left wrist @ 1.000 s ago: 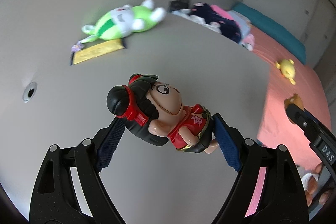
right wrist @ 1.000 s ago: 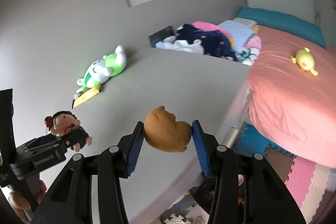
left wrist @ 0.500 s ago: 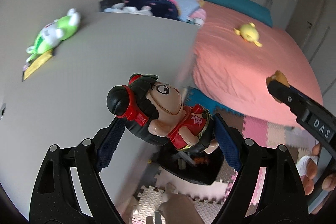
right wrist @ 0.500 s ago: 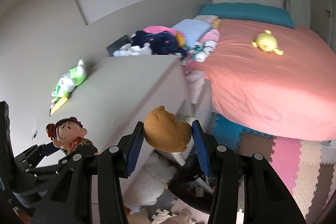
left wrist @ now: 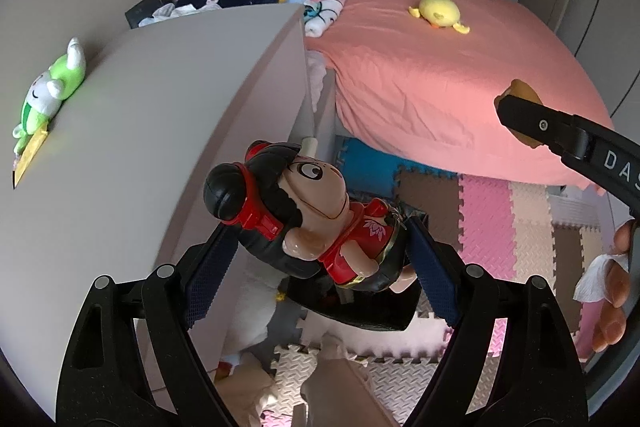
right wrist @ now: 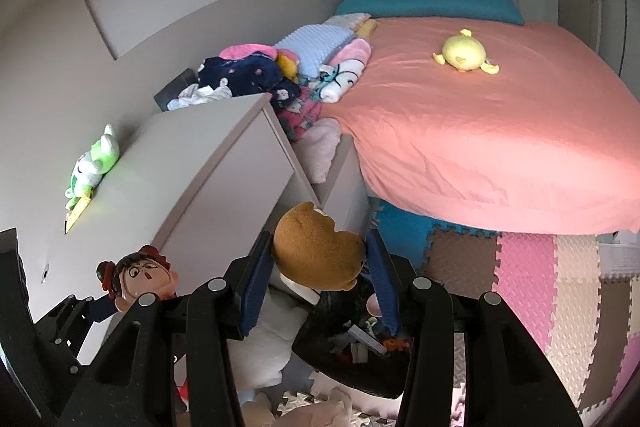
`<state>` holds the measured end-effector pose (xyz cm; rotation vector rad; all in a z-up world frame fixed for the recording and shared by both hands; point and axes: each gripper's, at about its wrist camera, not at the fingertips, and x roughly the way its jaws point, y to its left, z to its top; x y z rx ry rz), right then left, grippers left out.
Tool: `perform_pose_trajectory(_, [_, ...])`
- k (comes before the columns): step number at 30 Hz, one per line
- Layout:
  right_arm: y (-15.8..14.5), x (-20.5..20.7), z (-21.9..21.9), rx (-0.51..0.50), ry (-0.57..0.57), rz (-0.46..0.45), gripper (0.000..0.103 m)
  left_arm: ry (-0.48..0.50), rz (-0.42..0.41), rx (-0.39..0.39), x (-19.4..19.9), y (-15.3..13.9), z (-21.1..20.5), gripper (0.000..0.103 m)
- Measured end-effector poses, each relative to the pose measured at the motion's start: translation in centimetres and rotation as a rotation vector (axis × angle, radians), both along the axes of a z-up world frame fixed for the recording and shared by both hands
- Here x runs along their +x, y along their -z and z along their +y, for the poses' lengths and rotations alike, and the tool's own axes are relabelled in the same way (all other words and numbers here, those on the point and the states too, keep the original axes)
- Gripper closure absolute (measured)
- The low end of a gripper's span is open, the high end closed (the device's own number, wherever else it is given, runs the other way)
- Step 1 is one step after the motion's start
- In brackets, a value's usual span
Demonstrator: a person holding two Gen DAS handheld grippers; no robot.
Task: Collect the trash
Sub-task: 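Carry the doll figure and bear toy over the black bin and open both tools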
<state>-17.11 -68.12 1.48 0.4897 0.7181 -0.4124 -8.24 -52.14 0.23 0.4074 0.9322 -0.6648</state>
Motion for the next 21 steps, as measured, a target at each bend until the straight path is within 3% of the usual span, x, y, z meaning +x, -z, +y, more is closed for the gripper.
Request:
perform_pose_trajectory(9, [1.3, 0.9, -0.2, 0.025, -0.009, 0.017, 0.055, 0.007, 0.008, 0.021, 0.0, 0.8, -0.8, 0.021])
perform_pose_trajectory(11, [1.6, 0.9, -0.5, 0.050, 0.016, 0.014, 0.051, 0.035, 0.041, 0.045, 0.0, 1.4, -1.4, 0.017])
perform_pose_trajectory(12, [1.8, 0.8, -0.8, 0.077, 0.043, 0.011, 0.033, 0.036, 0.041, 0.056, 0.0, 1.7, -1.5, 0.005])
perform_pose_trajectory(13, [2.0, 0.7, -1.2, 0.104, 0.072, 0.003, 0.009, 0.024, 0.012, 0.055, -0.1, 1.6, -1.5, 0.005])
perform_pose_trajectory(14, [2.1, 0.4, -1.5, 0.119, 0.099, -0.011, 0.004, 0.017, -0.012, 0.054, -0.2, 1.4, -1.4, 0.005])
perform_pose_trajectory(21, [2.2, 0.0, -1.5, 0.080, 0.148, 0.000, 0.003, 0.024, -0.059, 0.089, -0.4, 1.0, -1.5, 0.005])
